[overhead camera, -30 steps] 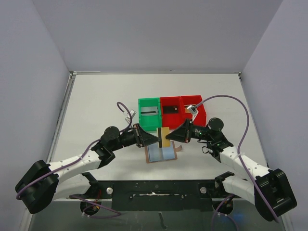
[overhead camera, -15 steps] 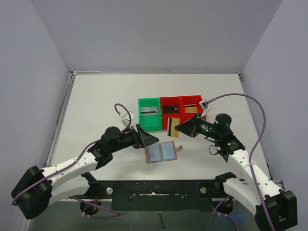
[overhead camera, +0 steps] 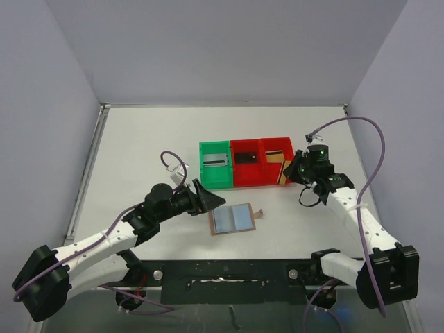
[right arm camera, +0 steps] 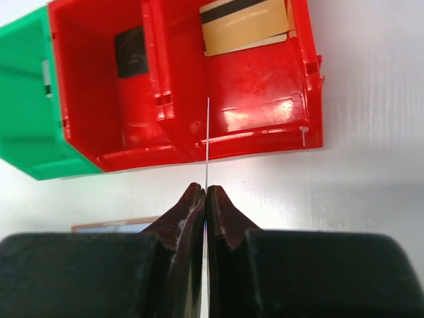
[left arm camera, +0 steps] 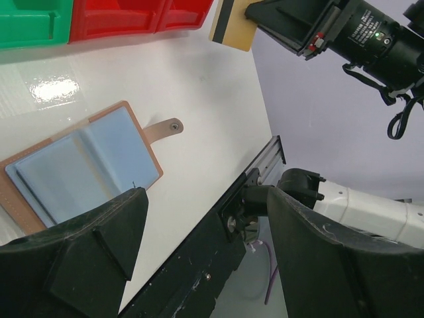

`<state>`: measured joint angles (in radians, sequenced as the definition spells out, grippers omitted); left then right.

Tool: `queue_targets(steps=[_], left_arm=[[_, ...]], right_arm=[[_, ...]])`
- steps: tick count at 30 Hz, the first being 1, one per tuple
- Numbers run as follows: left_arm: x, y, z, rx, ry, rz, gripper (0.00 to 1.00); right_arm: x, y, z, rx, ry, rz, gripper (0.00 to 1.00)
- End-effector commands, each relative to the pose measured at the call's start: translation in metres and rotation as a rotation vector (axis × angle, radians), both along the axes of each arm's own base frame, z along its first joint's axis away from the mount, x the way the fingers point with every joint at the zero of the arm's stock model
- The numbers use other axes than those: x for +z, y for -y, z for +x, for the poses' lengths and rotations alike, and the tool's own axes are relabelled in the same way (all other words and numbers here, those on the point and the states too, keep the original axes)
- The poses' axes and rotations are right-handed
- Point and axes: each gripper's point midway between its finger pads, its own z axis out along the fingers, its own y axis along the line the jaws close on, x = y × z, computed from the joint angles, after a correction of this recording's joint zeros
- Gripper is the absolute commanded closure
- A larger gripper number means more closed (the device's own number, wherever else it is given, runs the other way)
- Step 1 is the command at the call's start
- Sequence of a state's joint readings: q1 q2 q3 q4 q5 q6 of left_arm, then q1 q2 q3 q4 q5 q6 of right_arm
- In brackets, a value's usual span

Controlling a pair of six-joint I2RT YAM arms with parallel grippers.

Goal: Take the credit cards out of the card holder

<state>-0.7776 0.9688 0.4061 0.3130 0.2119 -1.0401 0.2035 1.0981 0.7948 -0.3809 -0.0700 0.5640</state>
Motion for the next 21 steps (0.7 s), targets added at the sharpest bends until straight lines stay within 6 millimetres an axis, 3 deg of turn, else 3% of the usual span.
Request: queue_targets(steps=[1, 21], left_arm=[[0.011, 0.002, 0.004, 0.010, 0.026, -0.027, 0.29], [0.006, -0.001, 0.000, -0.004, 0.017, -0.029, 0.29]], right_arm=[[0.015, 0.010, 0.020, -0.013, 0.051, -0.081, 1.00], [-0.002, -0.015, 0.067, 0.099, 0.012, -0.066, 1.00]])
